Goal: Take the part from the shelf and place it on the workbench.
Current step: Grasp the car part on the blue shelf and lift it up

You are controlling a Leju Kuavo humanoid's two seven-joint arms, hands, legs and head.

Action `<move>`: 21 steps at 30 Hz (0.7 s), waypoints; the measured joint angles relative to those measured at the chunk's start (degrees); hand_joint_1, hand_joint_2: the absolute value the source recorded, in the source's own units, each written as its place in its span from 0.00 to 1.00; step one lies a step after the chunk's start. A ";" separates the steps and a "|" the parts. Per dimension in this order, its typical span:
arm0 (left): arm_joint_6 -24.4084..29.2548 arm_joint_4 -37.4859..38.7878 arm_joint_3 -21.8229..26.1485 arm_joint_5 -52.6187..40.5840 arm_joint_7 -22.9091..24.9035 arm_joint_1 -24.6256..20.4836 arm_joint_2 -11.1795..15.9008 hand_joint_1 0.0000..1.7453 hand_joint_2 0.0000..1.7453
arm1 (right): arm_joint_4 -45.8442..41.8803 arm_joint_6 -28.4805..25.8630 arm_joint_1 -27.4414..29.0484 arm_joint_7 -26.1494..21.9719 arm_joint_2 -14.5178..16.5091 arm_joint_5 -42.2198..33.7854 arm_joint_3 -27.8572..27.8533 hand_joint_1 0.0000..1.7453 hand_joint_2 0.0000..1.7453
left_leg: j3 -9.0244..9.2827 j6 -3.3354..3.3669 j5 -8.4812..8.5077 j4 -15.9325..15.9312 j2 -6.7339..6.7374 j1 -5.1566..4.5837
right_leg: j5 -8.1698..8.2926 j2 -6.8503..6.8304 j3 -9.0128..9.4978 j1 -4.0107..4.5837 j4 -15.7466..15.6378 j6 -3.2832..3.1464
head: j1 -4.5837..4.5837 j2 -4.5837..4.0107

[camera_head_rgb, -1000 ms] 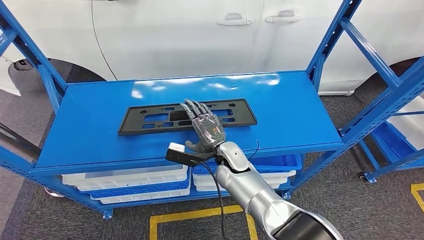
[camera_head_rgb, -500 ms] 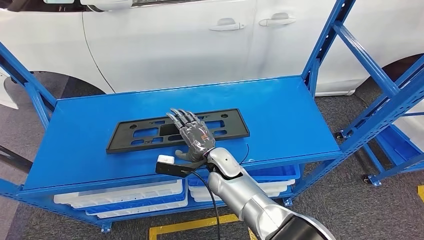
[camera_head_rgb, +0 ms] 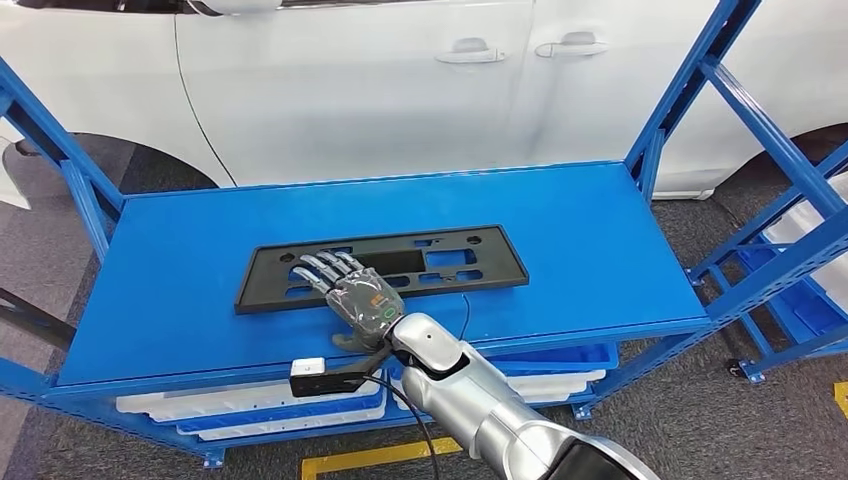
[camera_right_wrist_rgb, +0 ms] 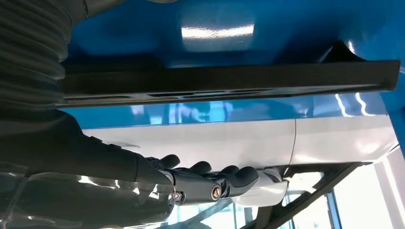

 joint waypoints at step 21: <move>-0.39 0.02 -0.01 -0.05 -1.97 -0.21 0.29 0.00 0.00 | 9.55 -0.03 -7.38 14.21 2.64 7.47 4.97 0.00 1.00 | 1.05 -1.43 -0.96 0.09 0.03 -0.49 | 6.57 -0.08 7.37 1.10 -15.53 -1.91 | 0.21 -0.01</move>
